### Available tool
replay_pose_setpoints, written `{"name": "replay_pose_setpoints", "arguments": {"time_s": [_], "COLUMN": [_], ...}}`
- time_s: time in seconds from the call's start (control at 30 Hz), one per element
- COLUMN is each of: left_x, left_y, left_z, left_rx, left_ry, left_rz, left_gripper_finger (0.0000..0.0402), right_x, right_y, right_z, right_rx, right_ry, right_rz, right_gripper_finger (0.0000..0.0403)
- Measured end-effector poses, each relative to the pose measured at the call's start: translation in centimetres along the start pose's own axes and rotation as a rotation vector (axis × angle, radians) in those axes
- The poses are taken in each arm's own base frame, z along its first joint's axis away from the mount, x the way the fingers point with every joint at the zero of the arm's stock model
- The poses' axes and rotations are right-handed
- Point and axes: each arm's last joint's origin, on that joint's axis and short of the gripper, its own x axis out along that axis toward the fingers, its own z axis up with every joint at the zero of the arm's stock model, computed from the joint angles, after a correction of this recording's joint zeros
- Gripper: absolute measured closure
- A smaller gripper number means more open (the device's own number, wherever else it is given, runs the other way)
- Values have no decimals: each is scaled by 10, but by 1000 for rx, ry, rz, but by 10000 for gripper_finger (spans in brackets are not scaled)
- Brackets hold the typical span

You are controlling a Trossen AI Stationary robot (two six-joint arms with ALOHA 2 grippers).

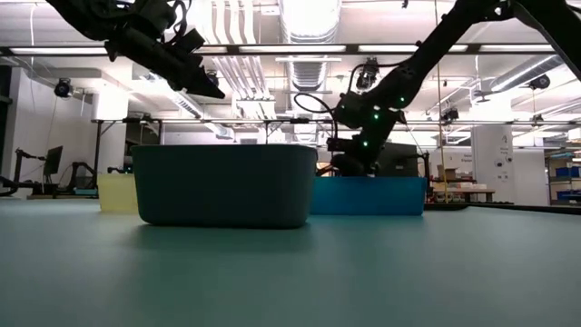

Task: Sort silverware by color (type)
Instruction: Adjust the orange spoons in the blue bin

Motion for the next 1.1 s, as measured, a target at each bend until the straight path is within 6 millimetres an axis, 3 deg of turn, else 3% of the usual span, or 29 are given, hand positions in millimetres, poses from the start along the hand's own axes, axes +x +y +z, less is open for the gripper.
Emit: {"name": "replay_pose_setpoints", "arguments": {"time_s": [0.47,0.87,1.1], "left_x": [0,0,0], "left_y": [0,0,1], "left_z": [0,1,2], "left_rx": [-11,-14,-12], "left_ry": [-1,-9,-16], "left_rz": [1,3,6], "left_gripper_finger": [402,402,402], "right_x": [11,8,11], "right_y": [5,1,3], "right_z": [-22,-12,-18], "right_rx": [-28,-27,-38], "right_ry": [28,-15,-6], "right_rz": [-11,-91,-95], "right_gripper_finger": [307,307,307]}}
